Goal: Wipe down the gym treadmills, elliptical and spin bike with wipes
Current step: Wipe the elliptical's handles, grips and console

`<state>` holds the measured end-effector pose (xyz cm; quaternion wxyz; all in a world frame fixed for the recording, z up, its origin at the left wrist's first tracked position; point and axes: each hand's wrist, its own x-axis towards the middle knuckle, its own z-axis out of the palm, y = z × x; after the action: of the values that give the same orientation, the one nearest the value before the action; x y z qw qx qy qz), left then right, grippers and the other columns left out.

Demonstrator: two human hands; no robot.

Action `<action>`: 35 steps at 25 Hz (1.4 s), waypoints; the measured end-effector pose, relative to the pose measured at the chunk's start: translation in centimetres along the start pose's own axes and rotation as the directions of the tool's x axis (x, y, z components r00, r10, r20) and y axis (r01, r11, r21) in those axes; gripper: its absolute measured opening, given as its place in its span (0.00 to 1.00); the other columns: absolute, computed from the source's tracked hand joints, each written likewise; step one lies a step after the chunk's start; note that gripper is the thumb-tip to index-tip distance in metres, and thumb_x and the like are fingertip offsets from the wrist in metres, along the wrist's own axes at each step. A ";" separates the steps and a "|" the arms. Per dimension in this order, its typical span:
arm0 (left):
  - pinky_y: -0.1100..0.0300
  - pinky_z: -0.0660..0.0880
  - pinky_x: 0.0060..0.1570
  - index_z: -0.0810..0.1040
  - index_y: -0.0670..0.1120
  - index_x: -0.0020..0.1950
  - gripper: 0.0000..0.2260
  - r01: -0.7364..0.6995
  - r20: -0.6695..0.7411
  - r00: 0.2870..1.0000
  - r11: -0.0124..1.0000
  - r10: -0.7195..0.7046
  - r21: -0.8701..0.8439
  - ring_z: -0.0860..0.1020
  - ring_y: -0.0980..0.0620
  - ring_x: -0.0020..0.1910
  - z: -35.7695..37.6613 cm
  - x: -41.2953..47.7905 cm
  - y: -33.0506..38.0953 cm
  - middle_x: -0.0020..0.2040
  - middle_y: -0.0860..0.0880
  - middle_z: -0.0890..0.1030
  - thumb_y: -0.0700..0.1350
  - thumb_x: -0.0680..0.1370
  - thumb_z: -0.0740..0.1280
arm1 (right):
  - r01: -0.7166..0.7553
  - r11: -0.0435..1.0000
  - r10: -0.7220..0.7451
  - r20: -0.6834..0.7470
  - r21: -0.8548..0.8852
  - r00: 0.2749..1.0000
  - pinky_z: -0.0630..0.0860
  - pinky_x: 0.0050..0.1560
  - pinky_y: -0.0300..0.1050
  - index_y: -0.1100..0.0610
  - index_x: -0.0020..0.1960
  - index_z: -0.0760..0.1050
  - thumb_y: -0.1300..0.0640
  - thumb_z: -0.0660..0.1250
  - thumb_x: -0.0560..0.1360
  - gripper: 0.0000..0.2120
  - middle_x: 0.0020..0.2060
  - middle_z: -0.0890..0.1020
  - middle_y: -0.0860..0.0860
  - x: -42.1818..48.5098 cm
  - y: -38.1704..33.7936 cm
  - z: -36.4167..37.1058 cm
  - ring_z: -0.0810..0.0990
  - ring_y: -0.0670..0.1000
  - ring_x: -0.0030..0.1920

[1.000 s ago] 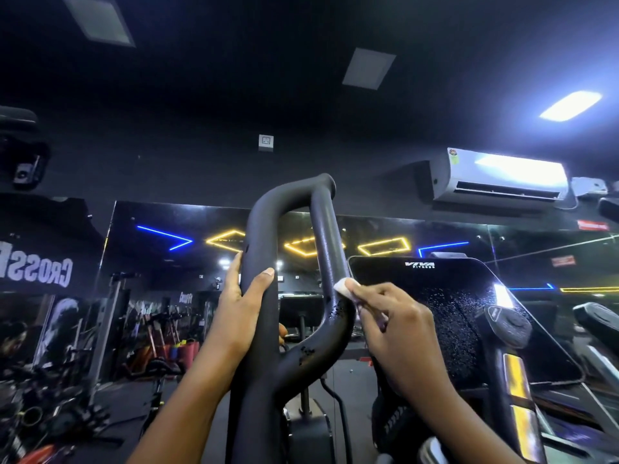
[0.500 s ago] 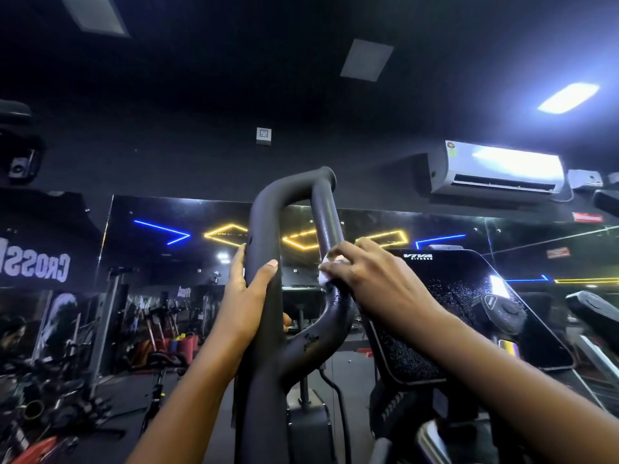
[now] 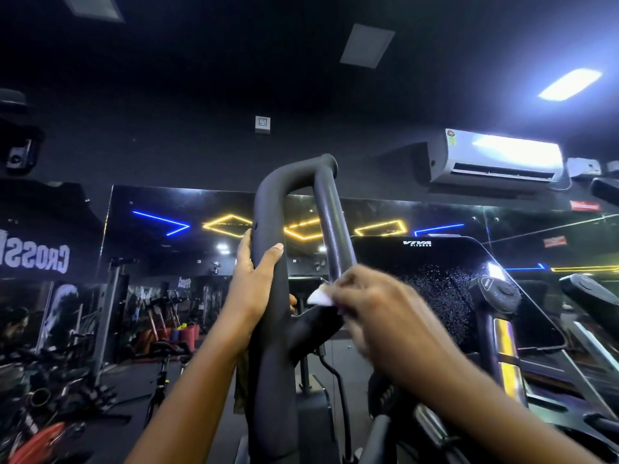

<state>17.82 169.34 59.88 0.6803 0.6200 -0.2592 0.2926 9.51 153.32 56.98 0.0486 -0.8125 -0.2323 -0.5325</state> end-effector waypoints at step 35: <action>0.58 0.77 0.38 0.51 0.58 0.77 0.28 0.010 0.023 1.000 1.000 -0.010 0.023 0.81 0.48 0.47 -0.2 0.6 0.0 0.66 0.43 0.72 0.54 0.80 0.60 | -0.175 0.920 0.272 -0.248 0.351 0.930 0.68 0.42 0.27 0.53 0.59 0.79 0.59 0.66 0.75 0.13 0.50 0.81 0.48 9.3 3.2 -0.7 0.75 0.43 0.45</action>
<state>18.23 169.63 60.24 0.6716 0.6323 -0.2607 0.2849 13.32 153.24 66.11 0.2758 -0.7271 -0.2114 -0.5921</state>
